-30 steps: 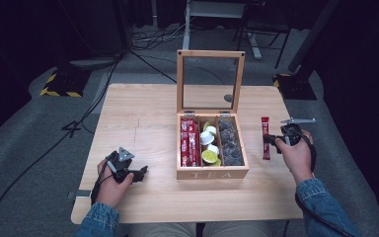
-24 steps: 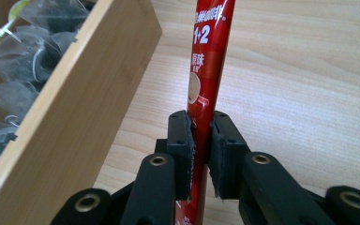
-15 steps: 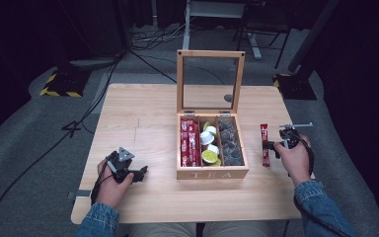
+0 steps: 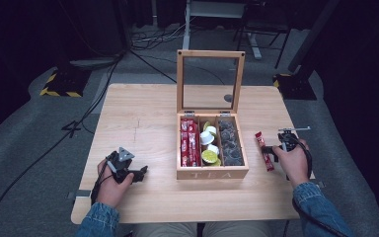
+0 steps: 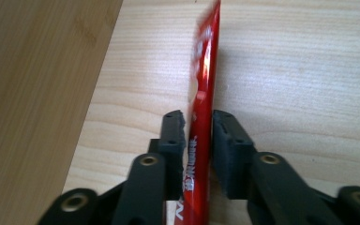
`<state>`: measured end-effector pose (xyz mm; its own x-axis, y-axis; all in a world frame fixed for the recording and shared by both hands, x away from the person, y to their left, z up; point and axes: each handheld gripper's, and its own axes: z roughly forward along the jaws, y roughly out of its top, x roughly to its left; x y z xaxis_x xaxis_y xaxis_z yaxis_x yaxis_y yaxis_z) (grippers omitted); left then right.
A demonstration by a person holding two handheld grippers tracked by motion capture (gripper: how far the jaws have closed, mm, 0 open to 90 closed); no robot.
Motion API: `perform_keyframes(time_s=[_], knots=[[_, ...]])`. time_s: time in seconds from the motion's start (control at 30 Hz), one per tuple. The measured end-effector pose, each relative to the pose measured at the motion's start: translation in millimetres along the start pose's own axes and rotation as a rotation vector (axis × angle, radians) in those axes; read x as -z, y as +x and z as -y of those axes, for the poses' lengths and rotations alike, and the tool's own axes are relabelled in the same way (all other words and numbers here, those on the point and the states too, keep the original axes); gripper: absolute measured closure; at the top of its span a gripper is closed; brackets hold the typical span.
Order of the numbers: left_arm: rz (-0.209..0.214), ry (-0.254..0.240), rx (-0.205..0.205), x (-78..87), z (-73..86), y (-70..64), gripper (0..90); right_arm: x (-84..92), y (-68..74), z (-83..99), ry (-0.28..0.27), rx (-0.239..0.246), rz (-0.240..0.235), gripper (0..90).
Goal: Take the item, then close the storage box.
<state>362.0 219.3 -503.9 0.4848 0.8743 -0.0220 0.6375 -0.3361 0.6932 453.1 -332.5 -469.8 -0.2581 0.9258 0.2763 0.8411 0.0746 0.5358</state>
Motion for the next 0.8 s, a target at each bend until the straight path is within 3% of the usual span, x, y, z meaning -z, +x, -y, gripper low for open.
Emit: perform_keyframes(time_s=[0.17,0.37,0.57,0.8], knots=[[0.0,0.0,0.0,0.0,0.0,0.0,16.3,1.5,2.6,-1.3,-0.021,-0.002,-0.013,65.8],[0.0,0.0,0.0,0.0,0.0,0.0,16.3,13.0,8.6,-8.8,-0.085,0.048,-0.017,55.5],[-0.003,0.001,0.002,-0.3,-0.3,-0.2,16.2,29.8,19.4,-20.5,-0.17,0.144,-0.017,44.6],[-0.001,0.001,0.002,-0.6,-0.7,-0.1,16.0,52.2,33.8,-38.4,-0.279,0.22,-0.034,41.1]])
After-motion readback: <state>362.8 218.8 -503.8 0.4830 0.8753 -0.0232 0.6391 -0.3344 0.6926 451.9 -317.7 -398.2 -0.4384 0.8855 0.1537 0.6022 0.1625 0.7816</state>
